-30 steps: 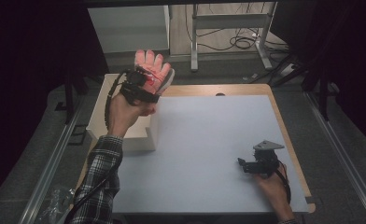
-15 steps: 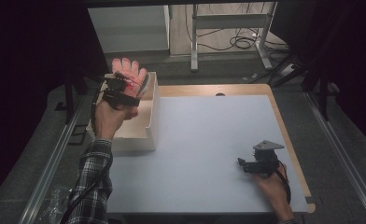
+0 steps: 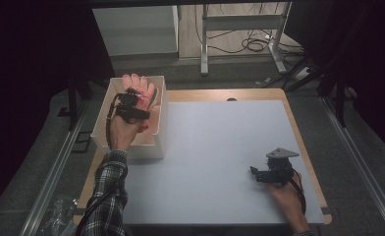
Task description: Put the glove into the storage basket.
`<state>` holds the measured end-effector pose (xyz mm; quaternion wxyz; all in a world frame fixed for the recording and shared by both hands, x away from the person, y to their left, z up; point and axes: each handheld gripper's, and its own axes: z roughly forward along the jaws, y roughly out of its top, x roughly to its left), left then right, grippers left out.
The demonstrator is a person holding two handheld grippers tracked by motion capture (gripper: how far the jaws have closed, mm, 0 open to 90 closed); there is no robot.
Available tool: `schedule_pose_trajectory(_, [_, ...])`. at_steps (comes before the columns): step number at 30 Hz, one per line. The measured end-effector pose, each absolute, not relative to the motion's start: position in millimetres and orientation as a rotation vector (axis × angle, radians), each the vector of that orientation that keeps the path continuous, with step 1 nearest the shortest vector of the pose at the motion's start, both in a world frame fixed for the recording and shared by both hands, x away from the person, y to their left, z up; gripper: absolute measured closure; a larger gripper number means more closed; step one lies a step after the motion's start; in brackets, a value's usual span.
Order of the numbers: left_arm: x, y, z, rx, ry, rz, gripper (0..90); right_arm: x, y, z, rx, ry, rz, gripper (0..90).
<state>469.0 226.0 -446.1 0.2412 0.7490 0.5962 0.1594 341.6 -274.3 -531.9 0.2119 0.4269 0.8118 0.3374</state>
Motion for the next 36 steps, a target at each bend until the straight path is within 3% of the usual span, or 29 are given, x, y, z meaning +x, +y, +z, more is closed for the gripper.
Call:
schedule_pose_trajectory(19, [492,205,-478,2.204,1.751,0.338,36.0,342,-274,-532,1.186,2.255,0.938,15.1])
schedule_pose_trajectory(24, [498,203,-488,2.256,1.793,0.258,24.7,342,-274,-532,1.186,2.255,0.938,15.1])
schedule_pose_trajectory(25, [498,204,-489,2.256,1.801,0.256,17.5,342,-274,-532,1.186,2.255,0.938,15.1])
schedule_pose_trajectory(30, [496,207,-483,2.223,1.810,0.274,5.4,342,-274,-532,1.186,2.254,0.938,15.1])
schedule_pose_trajectory(36, [492,213,-475,2.194,1.793,0.293,3.0,342,-274,-532,1.186,2.255,0.938,15.1])
